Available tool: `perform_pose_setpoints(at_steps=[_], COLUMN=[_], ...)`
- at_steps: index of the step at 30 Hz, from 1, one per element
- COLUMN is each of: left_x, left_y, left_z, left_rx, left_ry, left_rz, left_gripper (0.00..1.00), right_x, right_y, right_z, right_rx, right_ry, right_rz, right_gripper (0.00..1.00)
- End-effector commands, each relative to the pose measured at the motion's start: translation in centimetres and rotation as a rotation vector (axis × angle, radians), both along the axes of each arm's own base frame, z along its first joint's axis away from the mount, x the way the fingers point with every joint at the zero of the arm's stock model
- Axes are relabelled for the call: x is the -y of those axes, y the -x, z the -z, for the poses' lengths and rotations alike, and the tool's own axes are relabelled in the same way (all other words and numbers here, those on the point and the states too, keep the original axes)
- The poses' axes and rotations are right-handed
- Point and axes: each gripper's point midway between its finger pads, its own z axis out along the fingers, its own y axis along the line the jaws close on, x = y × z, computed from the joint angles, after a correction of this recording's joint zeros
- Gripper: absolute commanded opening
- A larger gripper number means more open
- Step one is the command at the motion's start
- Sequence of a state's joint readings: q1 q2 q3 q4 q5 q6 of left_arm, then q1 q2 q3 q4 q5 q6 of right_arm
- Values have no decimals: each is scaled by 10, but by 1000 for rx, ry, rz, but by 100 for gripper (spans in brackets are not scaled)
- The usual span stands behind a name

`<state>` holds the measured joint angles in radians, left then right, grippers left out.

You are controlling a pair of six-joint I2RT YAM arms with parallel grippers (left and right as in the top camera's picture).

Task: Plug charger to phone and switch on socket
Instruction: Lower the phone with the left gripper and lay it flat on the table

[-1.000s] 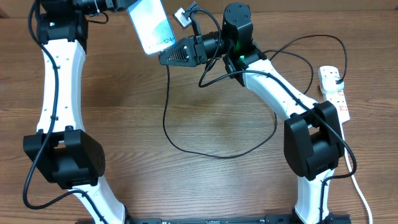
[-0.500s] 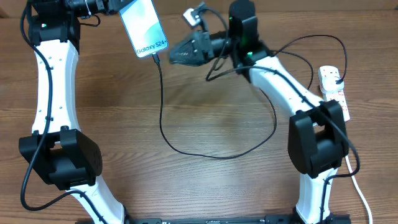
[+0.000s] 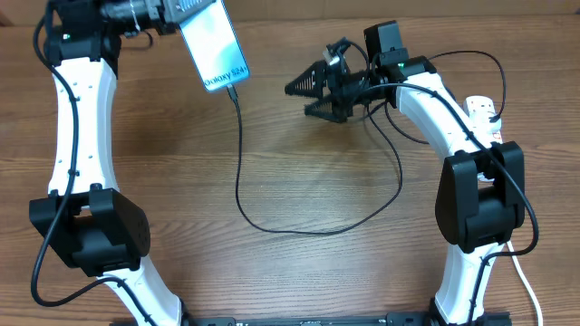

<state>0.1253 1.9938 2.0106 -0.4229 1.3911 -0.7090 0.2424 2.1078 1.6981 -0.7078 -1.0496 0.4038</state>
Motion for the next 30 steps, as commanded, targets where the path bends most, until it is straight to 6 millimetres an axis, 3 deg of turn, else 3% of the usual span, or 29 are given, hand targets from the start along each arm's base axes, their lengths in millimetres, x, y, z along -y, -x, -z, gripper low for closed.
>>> perform_pose_setpoints(at_steps=[1,5,12,15,22,24,30], left_x=[17,33,76,101,116,125,127], left_y=[3,11,28,36,39,39,40], left_z=[18,81,160,201,284,323,358], left_rx=[63,-76,-161,-221,-438,-537,-623], left_ry=[-122,-363,-631,-637,-634,-591,-583], left_rz=[-37,-99,-78,-30,12,43,45], left_gripper=[4,4,4,4,5,4,4], right_x=[26,44,67,79,95,95,95], right_y=[-20,-24,-29,-30,-33,-32,-32], right_z=[35,50,63,68,72,72,72], right_rx=[86,73,49,32,20,17,17], right_ry=[250,366,469,509,545,547,547], right_rz=[93,146,208,230,263,261,261], right_gripper=[100,100,100,100,100,100,100])
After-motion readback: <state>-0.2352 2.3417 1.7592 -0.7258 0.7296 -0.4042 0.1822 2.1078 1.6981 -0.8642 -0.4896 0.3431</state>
